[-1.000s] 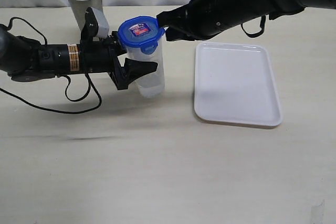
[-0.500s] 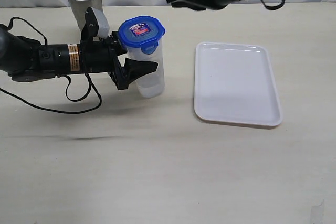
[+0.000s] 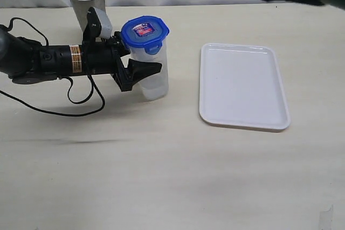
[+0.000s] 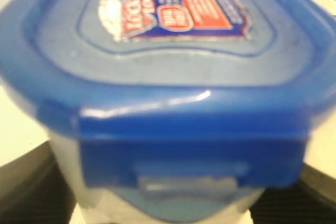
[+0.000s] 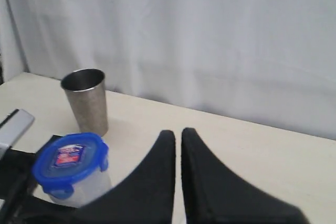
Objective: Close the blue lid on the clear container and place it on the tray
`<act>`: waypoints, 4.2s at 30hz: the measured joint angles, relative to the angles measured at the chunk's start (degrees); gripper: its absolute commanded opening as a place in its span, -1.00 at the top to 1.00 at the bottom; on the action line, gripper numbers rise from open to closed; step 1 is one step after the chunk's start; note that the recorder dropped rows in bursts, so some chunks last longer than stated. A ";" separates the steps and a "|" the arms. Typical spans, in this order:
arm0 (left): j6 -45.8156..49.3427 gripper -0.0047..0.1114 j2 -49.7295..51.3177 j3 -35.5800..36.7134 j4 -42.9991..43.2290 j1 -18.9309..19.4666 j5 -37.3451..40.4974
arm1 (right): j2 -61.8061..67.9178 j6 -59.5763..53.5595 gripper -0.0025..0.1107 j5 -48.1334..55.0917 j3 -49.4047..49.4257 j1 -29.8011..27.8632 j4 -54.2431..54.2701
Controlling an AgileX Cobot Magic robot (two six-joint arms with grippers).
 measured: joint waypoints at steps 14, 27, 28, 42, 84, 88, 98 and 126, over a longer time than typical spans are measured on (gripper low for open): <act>0.00 0.92 0.00 0.00 -0.15 0.00 0.12 | -27.13 2.42 0.88 -20.22 32.03 0.00 0.10; 0.00 0.92 0.00 0.00 -0.19 0.00 0.12 | -46.57 7.40 0.88 -21.56 43.53 0.00 0.10; 0.00 0.92 0.00 0.00 -0.19 0.00 0.12 | -47.81 7.51 0.88 -21.56 43.58 0.00 0.10; 0.00 0.92 0.00 0.00 -0.19 0.00 0.12 | -51.92 9.20 0.88 -19.25 43.66 0.00 0.10; 0.00 0.92 0.00 0.00 -0.19 0.00 0.12 | -53.52 9.42 0.88 -19.02 43.66 0.00 -47.73; 0.00 0.92 0.00 0.00 -0.19 0.00 0.12 | -57.96 9.42 0.88 -19.02 43.66 0.00 -48.88; 0.00 0.92 0.00 0.00 -0.08 0.00 0.22 | -60.07 12.21 0.88 -19.02 43.66 -9.12 -52.18; 0.00 0.92 0.00 0.00 -0.08 0.00 0.22 | -60.07 13.35 0.88 4.25 43.66 -23.15 -52.40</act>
